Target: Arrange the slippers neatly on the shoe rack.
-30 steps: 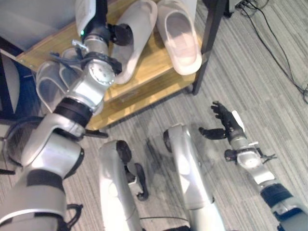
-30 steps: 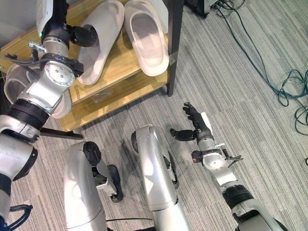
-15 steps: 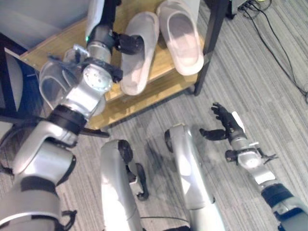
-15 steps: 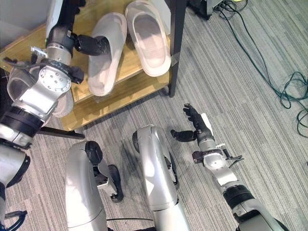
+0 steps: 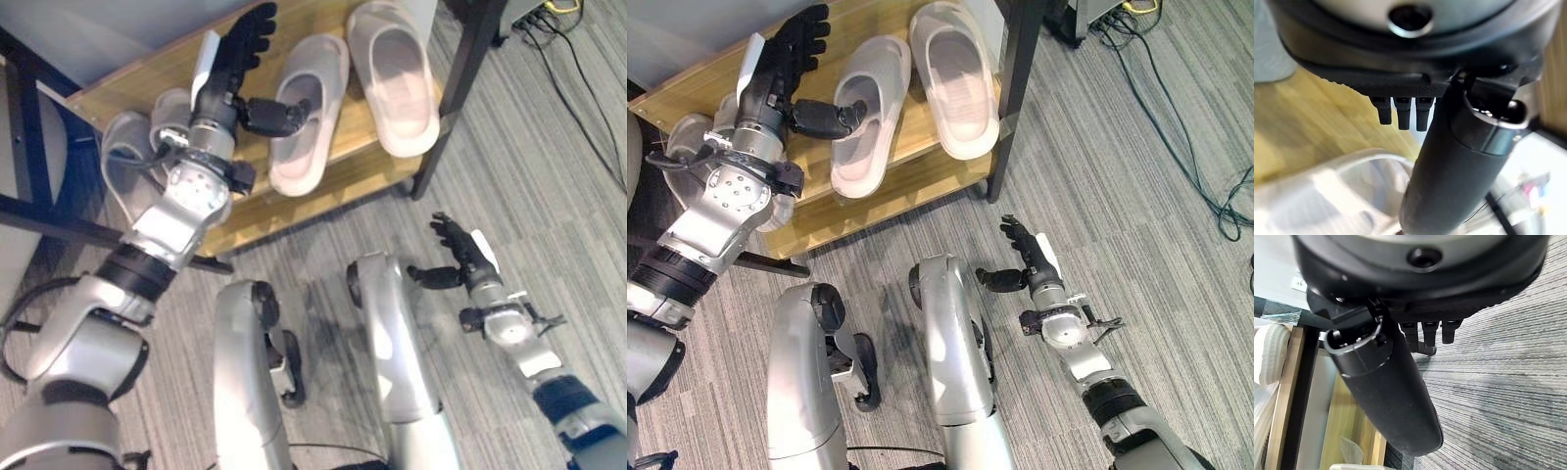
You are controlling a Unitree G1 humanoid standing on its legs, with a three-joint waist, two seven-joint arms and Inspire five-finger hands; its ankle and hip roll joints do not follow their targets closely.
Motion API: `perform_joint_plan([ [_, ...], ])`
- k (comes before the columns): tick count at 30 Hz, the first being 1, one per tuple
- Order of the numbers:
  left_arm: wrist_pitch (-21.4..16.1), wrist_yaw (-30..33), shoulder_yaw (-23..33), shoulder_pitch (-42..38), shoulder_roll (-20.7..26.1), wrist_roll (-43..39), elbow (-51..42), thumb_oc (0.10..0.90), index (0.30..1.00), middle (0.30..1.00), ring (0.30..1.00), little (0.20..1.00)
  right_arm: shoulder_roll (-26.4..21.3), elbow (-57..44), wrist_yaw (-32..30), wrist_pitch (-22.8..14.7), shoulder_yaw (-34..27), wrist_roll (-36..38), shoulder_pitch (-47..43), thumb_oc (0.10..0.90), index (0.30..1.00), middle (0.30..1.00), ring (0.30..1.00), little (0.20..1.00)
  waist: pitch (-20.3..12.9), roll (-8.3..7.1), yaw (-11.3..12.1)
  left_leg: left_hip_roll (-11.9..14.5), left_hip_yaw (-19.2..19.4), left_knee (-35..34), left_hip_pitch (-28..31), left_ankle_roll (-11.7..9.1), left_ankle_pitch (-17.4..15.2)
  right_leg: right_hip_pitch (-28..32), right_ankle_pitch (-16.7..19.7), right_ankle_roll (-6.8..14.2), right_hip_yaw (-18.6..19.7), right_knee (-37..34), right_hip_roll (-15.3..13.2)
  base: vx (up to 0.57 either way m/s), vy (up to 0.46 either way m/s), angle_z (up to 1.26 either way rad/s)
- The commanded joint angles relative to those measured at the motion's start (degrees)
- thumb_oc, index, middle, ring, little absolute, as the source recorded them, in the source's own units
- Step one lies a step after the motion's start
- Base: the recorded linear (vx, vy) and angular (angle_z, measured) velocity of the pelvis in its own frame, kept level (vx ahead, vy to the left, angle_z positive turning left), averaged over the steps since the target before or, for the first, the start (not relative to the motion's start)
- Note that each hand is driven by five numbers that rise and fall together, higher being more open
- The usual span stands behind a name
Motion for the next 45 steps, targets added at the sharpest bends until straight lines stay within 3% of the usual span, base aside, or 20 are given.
perform_joint_plan([
  [1,-7.3,1.7,6.5,-0.6,4.6,-3.2,-8.5,0.800,0.900,0.900,0.900,0.900,-0.9,-9.1,-1.5,-3.2,-3.7,-3.7,-2.5,0.800,0.900,0.900,0.900,0.900,-2.2,-1.89,2.9,-2.7,-1.8,-3.6,-1.2,3.6,-3.8,1.6,0.0,-8.5,1.9,-3.8,-0.1,0.00,0.000,0.00],
  [22,-6.5,-4.3,13.7,20.3,5.3,-4.8,-28.6,0.800,0.900,0.900,0.900,0.900,-1.3,-12.1,-0.5,-3.1,-6.5,-6.6,2.9,0.800,0.900,0.900,0.900,0.900,-2.2,-0.52,3.6,-2.9,-1.1,-2.2,-1.2,3.4,-5.0,1.6,-0.1,-8.5,2.2,-3.1,0.1,0.00,0.000,0.00],
  [32,-5.8,-4.5,16.0,25.4,3.0,0.0,-29.6,0.800,0.900,0.900,0.900,0.900,-1.1,-13.3,-0.4,-3.5,-6.6,-7.3,3.8,0.800,0.900,0.900,0.900,0.900,-2.2,-0.56,4.2,-3.2,-1.4,-2.0,-1.2,3.3,-5.1,1.6,-0.1,-8.7,1.7,-3.3,-0.2,0.00,0.000,0.00],
  [38,-7.2,-2.5,19.5,28.7,1.0,-0.9,-29.8,0.800,0.900,0.900,0.900,0.900,-1.1,-14.1,-1.2,-3.6,-7.0,-8.0,4.7,0.800,0.900,0.900,0.900,0.900,-2.2,-0.71,4.6,-3.2,-1.5,-1.9,-1.2,3.3,-5.1,1.6,0.3,-8.7,1.5,-3.6,-0.3,0.00,0.000,0.00],
  [45,-6.8,-2.9,19.7,29.9,0.6,-1.0,-29.7,0.800,0.900,0.900,0.900,0.900,-1.1,-14.5,-1.2,-3.5,-7.2,-8.0,5.1,0.800,0.900,0.900,0.900,0.900,-2.2,-0.59,4.7,-3.3,-1.8,-1.9,-1.2,3.4,-5.0,1.6,0.4,-8.8,1.3,-3.8,-0.4,0.00,0.000,0.00],
])
